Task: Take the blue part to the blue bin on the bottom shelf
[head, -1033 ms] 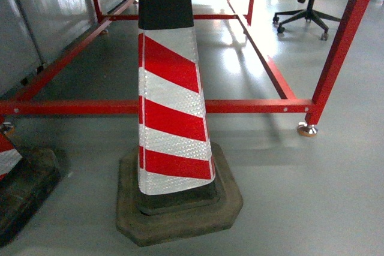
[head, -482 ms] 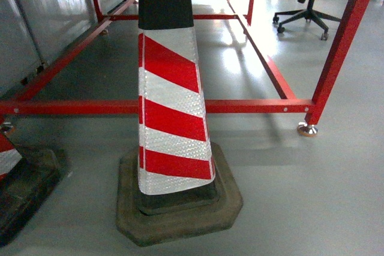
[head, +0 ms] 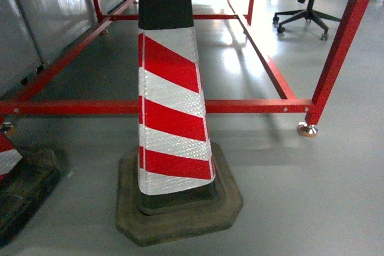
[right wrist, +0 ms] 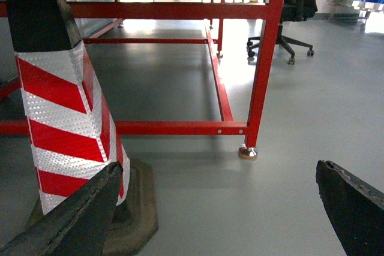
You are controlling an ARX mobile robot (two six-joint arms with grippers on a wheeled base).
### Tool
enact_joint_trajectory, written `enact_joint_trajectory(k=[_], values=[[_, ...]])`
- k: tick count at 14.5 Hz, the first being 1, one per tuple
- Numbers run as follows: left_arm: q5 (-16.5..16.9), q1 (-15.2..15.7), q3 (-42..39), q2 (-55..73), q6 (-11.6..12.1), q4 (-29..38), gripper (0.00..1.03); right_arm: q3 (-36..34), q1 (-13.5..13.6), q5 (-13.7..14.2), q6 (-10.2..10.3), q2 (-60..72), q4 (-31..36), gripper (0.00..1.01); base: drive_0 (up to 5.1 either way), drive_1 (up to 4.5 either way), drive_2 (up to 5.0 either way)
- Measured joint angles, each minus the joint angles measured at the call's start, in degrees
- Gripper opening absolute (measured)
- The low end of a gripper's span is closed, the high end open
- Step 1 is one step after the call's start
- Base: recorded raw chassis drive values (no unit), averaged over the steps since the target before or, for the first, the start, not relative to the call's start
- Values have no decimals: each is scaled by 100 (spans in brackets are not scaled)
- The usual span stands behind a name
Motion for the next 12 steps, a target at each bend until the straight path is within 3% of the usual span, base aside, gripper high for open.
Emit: enact_joint_trajectory(k=[12], values=[[0,0,0,0,0,-20,98,0,0,2,2,0,-17,98,0,0,0]])
